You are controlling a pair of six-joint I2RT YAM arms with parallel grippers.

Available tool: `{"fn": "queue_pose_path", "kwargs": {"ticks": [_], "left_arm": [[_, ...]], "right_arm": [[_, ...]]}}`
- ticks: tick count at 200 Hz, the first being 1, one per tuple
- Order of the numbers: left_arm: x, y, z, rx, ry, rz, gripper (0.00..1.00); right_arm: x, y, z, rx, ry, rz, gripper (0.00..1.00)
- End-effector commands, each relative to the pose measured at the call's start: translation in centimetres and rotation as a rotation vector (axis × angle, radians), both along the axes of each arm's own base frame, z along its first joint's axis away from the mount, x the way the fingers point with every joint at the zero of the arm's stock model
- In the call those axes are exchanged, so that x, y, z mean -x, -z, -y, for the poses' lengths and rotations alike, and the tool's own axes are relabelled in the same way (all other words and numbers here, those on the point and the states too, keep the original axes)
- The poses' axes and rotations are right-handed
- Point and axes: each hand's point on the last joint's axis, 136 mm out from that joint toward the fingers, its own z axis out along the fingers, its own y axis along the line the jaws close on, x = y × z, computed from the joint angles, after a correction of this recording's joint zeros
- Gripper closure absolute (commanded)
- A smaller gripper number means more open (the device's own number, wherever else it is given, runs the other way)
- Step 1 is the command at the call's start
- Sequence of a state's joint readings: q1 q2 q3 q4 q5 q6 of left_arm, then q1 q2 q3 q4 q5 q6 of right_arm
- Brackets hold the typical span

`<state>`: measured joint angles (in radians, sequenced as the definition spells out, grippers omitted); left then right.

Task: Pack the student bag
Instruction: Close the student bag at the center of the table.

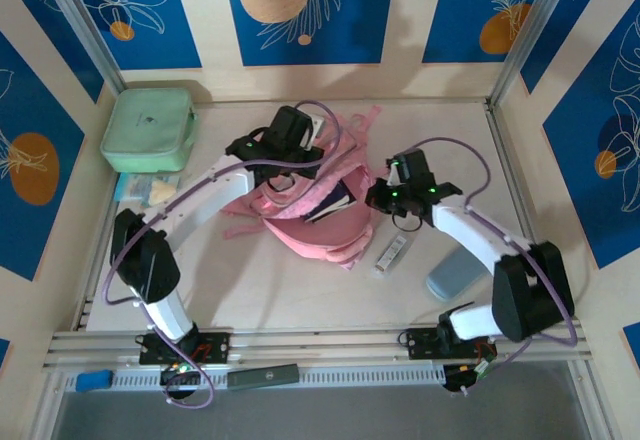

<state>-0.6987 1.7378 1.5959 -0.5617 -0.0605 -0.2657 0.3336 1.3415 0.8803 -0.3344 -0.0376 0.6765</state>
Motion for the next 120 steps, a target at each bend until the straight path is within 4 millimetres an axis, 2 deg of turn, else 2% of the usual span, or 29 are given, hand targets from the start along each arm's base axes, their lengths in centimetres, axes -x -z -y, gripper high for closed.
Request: {"fn": "queue_pose_path", "kwargs": {"ticks": [1, 32, 58, 73, 84, 109, 120], "left_arm": [[-1.7, -0.2, 2.1, 0.102, -0.105, -0.023, 1.0], [-3.0, 2.3, 3.8, 0.111, -0.151, -0.064, 1.0], [-2.6, 2.6, 4.8, 0.13, -0.104, -0.089, 1.0], [-1.9, 2.0, 4.7, 0.127, -0.066, -0.098, 0.69], [-1.0, 1.2, 4.4, 0.127, -0.04, -0.103, 0.52], [1.9, -1.0, 2.7, 0.188, -0.008, -0.091, 0.35], [3.1, -1.0, 1.2, 0.218, -0.035, -0.09, 0.32]], "right_arm": [[1.8, -0.6, 3.0, 0.019, 0.054, -0.054, 0.93], [2.2, -2.6, 5.2, 0.006, 0.099, -0.029, 0.92], [3.0, -3.7, 4.7, -0.003, 0.052, -0.025, 0.91], [3.4, -4.0, 4.3, 0.009, 0.035, -0.031, 0.91], [3.8, -4.2, 4.1, 0.022, 0.022, -0.031, 0.9], [4.7, -4.5, 3.5, 0.07, -0.007, -0.052, 0.88], [5.2, -4.6, 3.0, 0.099, -0.029, -0.059, 0.87]]}}
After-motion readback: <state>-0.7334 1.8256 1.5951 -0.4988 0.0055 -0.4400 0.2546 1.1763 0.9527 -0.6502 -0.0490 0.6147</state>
